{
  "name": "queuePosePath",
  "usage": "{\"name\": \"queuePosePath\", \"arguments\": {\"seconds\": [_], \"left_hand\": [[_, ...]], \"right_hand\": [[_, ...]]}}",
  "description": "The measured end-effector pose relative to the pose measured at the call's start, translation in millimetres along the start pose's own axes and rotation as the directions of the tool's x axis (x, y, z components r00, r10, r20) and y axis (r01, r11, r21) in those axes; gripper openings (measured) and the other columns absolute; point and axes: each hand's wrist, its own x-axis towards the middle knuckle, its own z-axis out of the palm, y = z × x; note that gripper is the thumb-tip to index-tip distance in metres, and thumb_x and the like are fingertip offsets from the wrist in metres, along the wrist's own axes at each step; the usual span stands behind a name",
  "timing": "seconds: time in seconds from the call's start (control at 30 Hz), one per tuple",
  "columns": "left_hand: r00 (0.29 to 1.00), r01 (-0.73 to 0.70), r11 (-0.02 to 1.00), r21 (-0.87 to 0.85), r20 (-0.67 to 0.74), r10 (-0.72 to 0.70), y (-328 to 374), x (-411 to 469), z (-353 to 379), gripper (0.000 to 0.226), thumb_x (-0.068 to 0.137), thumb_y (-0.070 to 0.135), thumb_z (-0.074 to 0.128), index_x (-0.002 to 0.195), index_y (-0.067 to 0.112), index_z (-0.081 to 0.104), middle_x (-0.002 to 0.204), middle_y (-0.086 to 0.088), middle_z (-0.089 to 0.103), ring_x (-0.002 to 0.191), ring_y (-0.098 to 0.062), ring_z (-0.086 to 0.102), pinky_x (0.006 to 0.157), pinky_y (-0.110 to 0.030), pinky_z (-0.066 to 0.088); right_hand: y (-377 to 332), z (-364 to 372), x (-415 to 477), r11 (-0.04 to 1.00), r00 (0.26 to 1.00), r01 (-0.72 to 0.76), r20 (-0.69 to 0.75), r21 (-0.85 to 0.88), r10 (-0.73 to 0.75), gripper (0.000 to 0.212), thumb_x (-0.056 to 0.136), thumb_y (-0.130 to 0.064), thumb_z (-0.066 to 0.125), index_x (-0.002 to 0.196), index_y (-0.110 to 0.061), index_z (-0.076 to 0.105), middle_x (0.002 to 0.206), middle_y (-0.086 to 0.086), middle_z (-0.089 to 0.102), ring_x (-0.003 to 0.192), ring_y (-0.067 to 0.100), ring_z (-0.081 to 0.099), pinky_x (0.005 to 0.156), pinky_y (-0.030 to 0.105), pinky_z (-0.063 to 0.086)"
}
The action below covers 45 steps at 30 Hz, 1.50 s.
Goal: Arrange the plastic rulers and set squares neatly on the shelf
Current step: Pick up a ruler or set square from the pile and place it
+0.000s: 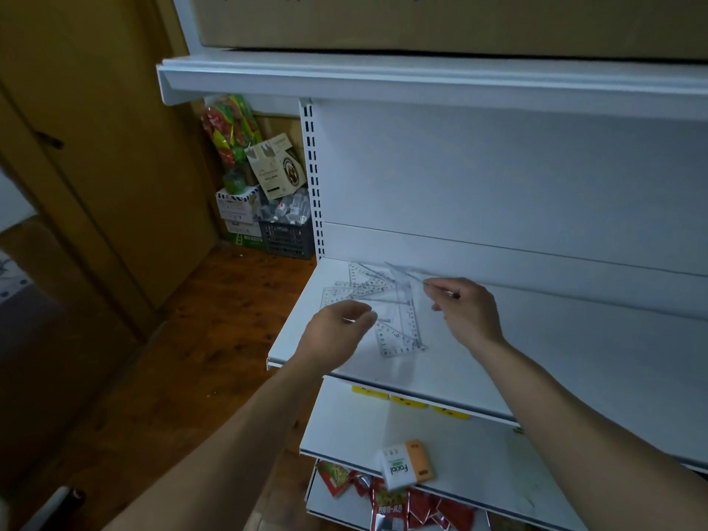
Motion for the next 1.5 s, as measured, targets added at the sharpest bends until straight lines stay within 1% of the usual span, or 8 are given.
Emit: {"name": "queuePosePath", "arguments": {"seconds": [0.13, 0.33, 0.5, 0.63, 0.83, 1.1, 1.33, 1.5], "left_hand": [[0.986, 0.164, 0.862, -0.479, 0.105, -0.129, 21.8, 5.1, 0.9, 0.038, 0.093, 0.049, 0.052, 0.118, 0.021, 0.060, 0.111, 0.003, 0.068, 0.097, -0.011, 0.065, 0.083, -0.026, 0.051], [0.984, 0.180, 0.740, -0.648, 0.112, -0.142, 24.8, 4.9, 3.2, 0.023, 0.091, 0.018, 0.065, 0.113, 0.013, 0.065, 0.094, -0.001, 0.074, 0.087, -0.015, 0.072, 0.076, -0.023, 0.056], [0.998, 0.066, 0.761, -0.645, 0.057, -0.038, 21.5, -0.4, 7.9, 0.021, 0.090, 0.012, 0.064, 0.110, 0.015, 0.067, 0.094, 0.001, 0.074, 0.086, -0.014, 0.071, 0.073, -0.019, 0.055], [0.998, -0.005, 0.782, -0.623, 0.051, 0.047, 29.1, -4.7, 20.5, 0.017, 0.091, 0.009, 0.062, 0.106, 0.013, 0.069, 0.092, 0.001, 0.075, 0.083, -0.014, 0.071, 0.072, -0.019, 0.055], [0.987, 0.034, 0.797, -0.603, 0.146, 0.068, 55.0, -15.3, 53.0, 0.013, 0.089, 0.007, 0.064, 0.100, 0.010, 0.069, 0.088, -0.005, 0.075, 0.078, -0.016, 0.071, 0.068, -0.021, 0.055], [0.971, -0.140, 0.888, -0.438, 0.116, 0.211, 125.1, -39.5, 145.8, 0.012, 0.089, 0.009, 0.063, 0.091, 0.018, 0.070, 0.079, 0.003, 0.074, 0.069, -0.009, 0.071, 0.062, -0.015, 0.051], [0.916, -0.007, 0.809, -0.587, 0.320, 0.241, 208.5, -91.3, 263.7, 0.011, 0.088, 0.007, 0.063, 0.095, 0.010, 0.071, 0.085, -0.003, 0.075, 0.071, -0.012, 0.069, 0.068, -0.021, 0.053], [0.794, 0.141, 0.766, -0.627, 0.533, 0.291, 259.3, -130.9, 348.8, 0.013, 0.090, 0.010, 0.061, 0.100, 0.009, 0.070, 0.088, -0.004, 0.075, 0.070, -0.008, 0.065, 0.067, -0.018, 0.053]], "right_hand": [[-1.3, -2.5, -10.3, 0.990, 0.990, 0.137, 0.025, 0.045, -0.138, 0.014, 0.083, -0.017, 0.072, 0.093, -0.025, 0.075, 0.097, -0.013, 0.070, 0.087, -0.006, 0.062, 0.080, 0.006, 0.044], [-7.4, -0.5, -27.2, 0.967, 0.975, 0.180, 0.094, 0.181, -0.200, 0.018, 0.084, -0.010, 0.070, 0.095, -0.023, 0.074, 0.106, -0.015, 0.068, 0.096, -0.003, 0.063, 0.083, 0.009, 0.045], [-14.0, -4.5, -39.5, 0.941, 0.999, -0.009, 0.047, 0.340, -0.007, 0.022, 0.087, -0.012, 0.066, 0.100, -0.029, 0.069, 0.099, -0.004, 0.073, 0.086, 0.011, 0.070, 0.077, 0.022, 0.054], [-13.2, -18.7, -49.7, 0.961, 0.991, -0.119, 0.089, 0.251, 0.100, 0.006, 0.088, -0.023, 0.065, 0.092, -0.024, 0.070, 0.081, -0.002, 0.074, 0.067, 0.009, 0.067, 0.062, 0.025, 0.047], [-2.2, -55.6, -66.0, 0.957, 0.988, -0.141, -0.022, 0.255, 0.151, 0.009, 0.088, -0.021, 0.066, 0.083, -0.018, 0.072, 0.073, -0.001, 0.073, 0.059, 0.008, 0.063, 0.058, 0.022, 0.046], [40.8, -151.2, -96.6, 0.981, 0.956, -0.117, -0.250, 0.157, 0.154, 0.014, 0.088, -0.027, 0.065, 0.078, -0.021, 0.071, 0.069, -0.006, 0.072, 0.057, 0.008, 0.065, 0.059, 0.018, 0.050], [101.1, -295.3, -149.8, 0.955, 0.931, -0.162, -0.282, 0.249, 0.232, 0.011, 0.090, -0.020, 0.063, 0.085, -0.016, 0.072, 0.071, -0.003, 0.073, 0.055, 0.005, 0.060, 0.054, 0.016, 0.046], [143.1, -385.9, -201.1, 0.862, 0.884, -0.212, -0.286, 0.461, 0.370, 0.011, 0.090, -0.015, 0.062, 0.087, -0.009, 0.070, 0.069, 0.000, 0.071, 0.054, 0.007, 0.056, 0.050, 0.017, 0.044]]}}
